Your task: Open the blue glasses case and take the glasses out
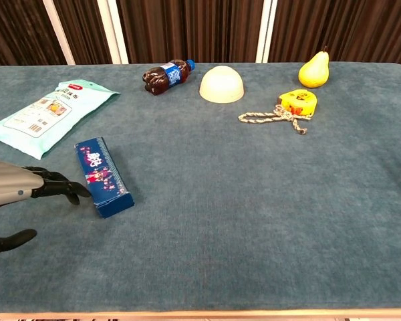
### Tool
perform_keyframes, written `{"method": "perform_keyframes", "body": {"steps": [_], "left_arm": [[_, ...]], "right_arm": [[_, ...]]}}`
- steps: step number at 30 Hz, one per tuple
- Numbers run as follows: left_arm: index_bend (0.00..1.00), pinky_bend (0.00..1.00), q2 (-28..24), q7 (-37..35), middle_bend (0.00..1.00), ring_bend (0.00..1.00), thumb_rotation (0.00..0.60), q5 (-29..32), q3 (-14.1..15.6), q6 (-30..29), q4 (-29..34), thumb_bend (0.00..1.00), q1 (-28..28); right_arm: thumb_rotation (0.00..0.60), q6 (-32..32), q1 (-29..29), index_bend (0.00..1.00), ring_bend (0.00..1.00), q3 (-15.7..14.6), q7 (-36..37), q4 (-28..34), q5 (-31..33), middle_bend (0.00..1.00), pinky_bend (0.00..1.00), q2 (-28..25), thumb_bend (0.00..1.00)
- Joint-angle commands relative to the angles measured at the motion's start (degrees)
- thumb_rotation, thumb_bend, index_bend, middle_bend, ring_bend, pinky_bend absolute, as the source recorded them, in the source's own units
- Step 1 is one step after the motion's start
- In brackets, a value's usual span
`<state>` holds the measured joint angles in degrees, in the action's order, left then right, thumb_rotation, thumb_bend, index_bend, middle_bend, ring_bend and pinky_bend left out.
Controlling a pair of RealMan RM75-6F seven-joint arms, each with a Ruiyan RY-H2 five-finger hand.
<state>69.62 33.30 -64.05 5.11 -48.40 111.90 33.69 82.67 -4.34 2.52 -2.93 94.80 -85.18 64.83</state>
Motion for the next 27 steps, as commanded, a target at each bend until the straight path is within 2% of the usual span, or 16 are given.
{"method": "perform_keyframes", "body": {"steps": [1, 7, 13, 20, 27], "left_arm": [[0.00, 0.03, 0.5, -3.1, 0.17, 0.00, 0.600, -3.4, -0.7, -0.9, 1.3, 0.52, -0.3], [0.00, 0.03, 0.4, -8.5, 0.16, 0.00, 0.600, -9.2, -3.4, -3.5, 1.9, 0.52, -0.4], [0.00, 0.03, 2.1, -9.0, 0.13, 0.00, 0.600, -7.3, -6.6, -2.6, -0.7, 0.51, 1.9], [0.00, 0.02, 5.7, -1.4, 0.07, 0.00, 0.600, 1.5, -8.9, 1.3, -5.9, 0.51, 7.6], [0.00, 0.01, 8.3, 8.3, 0.06, 0.00, 0.600, 13.3, -9.1, 1.4, -9.1, 0.51, 13.1]], "right_arm": [[0.600, -0.1, 0.0, 0.00, 0.00, 0.0, 0.1, 0.0, 0.1, 0.00, 0.21, 0.0, 0.12], [0.600, -0.4, -0.1, 0.00, 0.00, 0.1, 0.3, 0.1, 0.3, 0.00, 0.21, -0.1, 0.12], [0.600, -0.6, -0.1, 0.00, 0.00, 0.1, 0.3, 0.2, 0.6, 0.00, 0.21, -0.1, 0.13], [0.600, -1.0, -0.2, 0.00, 0.00, 0.2, 0.6, 0.2, 1.0, 0.00, 0.21, -0.2, 0.14], [0.600, -1.3, -0.3, 0.00, 0.00, 0.3, 0.9, 0.3, 1.3, 0.00, 0.21, -0.3, 0.14]]}}
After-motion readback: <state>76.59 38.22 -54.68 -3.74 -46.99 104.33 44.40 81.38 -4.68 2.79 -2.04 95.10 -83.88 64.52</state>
